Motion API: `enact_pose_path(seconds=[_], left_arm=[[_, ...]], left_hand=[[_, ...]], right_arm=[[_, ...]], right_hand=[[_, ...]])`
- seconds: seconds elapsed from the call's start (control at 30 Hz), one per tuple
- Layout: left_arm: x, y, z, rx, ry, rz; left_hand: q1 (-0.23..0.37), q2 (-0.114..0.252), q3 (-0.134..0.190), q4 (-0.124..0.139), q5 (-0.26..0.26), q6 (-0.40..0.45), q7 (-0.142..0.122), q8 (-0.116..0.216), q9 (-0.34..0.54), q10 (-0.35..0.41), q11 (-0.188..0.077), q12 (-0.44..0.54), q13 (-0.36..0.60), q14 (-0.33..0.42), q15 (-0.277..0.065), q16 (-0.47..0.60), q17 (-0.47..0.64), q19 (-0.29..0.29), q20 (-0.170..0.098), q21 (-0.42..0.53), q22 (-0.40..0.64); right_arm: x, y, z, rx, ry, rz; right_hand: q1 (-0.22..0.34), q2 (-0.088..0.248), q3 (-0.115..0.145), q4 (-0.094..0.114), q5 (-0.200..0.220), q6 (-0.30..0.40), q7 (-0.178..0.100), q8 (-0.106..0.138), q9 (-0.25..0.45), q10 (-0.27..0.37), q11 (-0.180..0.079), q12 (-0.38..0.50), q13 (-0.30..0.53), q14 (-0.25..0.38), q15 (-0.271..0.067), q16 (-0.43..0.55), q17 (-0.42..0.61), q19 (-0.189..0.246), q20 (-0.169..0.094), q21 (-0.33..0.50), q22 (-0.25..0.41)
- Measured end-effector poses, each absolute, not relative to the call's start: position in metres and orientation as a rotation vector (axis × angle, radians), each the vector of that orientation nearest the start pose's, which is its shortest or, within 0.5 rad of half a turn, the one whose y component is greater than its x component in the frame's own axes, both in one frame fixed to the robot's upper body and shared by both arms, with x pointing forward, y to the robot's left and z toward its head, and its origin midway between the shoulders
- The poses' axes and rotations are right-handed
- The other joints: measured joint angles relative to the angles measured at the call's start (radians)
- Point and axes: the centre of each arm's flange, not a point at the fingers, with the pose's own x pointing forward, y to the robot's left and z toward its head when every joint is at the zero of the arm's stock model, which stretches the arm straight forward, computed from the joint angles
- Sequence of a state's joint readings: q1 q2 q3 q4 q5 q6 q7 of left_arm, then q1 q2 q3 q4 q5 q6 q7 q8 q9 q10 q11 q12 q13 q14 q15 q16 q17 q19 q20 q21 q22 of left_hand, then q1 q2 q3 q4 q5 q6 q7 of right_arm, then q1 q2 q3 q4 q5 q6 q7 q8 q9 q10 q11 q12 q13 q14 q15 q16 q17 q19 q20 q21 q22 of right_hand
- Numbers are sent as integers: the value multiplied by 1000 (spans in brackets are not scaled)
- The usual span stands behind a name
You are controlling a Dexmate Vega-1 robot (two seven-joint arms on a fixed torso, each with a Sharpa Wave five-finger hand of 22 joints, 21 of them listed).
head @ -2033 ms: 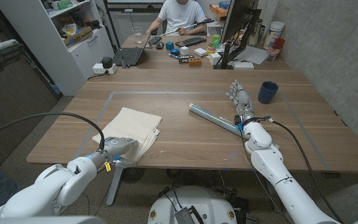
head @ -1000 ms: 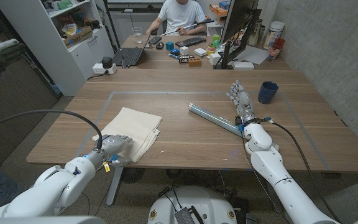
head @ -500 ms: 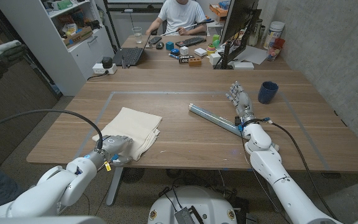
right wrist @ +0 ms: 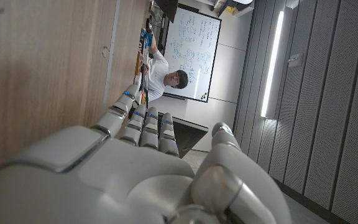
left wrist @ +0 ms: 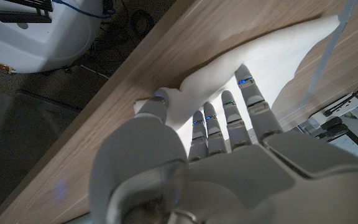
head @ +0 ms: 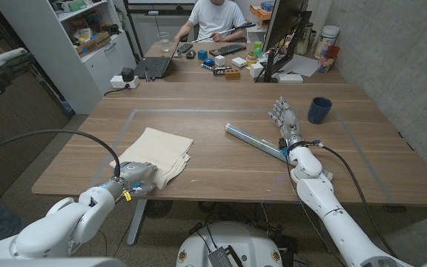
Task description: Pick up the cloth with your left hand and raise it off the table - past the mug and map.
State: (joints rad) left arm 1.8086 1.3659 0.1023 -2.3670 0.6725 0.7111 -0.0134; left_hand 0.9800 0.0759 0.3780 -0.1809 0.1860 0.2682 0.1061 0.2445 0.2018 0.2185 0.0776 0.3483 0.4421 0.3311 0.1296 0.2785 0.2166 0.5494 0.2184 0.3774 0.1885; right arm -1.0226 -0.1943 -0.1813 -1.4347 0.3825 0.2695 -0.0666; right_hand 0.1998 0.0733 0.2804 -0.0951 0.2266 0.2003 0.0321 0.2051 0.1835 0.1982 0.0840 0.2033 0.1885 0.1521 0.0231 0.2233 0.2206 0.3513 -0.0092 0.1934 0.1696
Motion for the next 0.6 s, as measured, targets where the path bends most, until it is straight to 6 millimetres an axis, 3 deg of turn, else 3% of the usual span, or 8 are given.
enact_pose_path(seconds=[0.23,0.33,0.5,0.6], left_arm=[[429,313,-134,1814,-177,14],[429,313,-133,1795,-192,25],[427,313,-134,1757,-234,44],[426,312,-133,1722,-275,63]], left_hand=[[87,10,14,0,1,37,-3,13,5,39,-17,15,16,40,-13,22,8,57,0,8,0],[137,18,19,0,1,73,-3,27,12,77,-22,33,32,80,-25,48,15,109,-2,28,-1],[273,45,54,-7,11,185,-15,71,26,173,-40,78,74,181,-79,112,40,233,-7,75,-2],[348,52,81,-6,24,280,-30,111,39,261,-64,119,105,275,-115,150,51,301,-26,104,-6]], right_arm=[[626,-230,-66,184,-628,98],[626,-230,-66,187,-629,97],[626,-231,-67,190,-629,96],[626,-232,-69,192,-626,95]], right_hand=[[-3,-3,0,0,0,4,-4,0,0,0,0,0,0,0,0,0,0,0,0,0,0],[-3,-3,0,0,0,4,-4,0,0,0,0,0,0,0,0,0,0,0,0,0,0],[-3,-3,0,0,0,4,-4,0,0,0,0,0,0,0,0,0,0,0,0,0,0],[-3,-3,0,0,0,4,-4,0,0,0,0,0,0,0,0,0,0,0,0,0,0]])
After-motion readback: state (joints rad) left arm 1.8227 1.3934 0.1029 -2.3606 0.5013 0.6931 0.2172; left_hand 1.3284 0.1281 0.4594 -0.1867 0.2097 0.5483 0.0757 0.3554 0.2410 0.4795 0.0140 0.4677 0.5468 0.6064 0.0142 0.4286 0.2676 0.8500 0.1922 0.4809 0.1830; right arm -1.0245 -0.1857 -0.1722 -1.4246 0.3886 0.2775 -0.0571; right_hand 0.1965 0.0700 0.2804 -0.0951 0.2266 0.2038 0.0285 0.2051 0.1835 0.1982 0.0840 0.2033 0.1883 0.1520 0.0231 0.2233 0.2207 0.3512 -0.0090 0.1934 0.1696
